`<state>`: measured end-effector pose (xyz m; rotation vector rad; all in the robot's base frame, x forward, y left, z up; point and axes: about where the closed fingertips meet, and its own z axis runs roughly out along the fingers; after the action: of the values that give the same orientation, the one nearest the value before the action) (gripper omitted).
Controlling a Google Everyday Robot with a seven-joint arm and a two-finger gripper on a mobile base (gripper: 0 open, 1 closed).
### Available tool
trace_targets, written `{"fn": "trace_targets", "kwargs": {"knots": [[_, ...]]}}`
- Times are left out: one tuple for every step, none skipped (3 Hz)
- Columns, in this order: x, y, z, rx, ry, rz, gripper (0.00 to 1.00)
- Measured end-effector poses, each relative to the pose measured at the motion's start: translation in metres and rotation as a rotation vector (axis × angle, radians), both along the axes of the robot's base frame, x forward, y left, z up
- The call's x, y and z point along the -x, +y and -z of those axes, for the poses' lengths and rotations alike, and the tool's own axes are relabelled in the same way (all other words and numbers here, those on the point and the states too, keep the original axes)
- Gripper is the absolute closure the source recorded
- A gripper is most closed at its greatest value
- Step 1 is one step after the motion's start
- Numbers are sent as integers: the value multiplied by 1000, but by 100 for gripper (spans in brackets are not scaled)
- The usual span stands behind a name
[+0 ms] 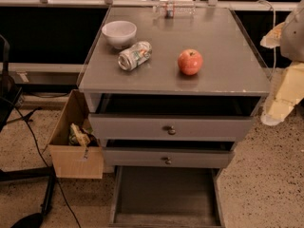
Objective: Place apple into bottom drawer
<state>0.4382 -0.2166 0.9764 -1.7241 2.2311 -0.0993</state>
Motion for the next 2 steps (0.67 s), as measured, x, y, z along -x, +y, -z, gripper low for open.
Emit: {"fn": "trace_targets", "kwargs": {"knots": [[0,0,0,0,0,0,0],[-1,7,-6,2,-38,14,0]]}}
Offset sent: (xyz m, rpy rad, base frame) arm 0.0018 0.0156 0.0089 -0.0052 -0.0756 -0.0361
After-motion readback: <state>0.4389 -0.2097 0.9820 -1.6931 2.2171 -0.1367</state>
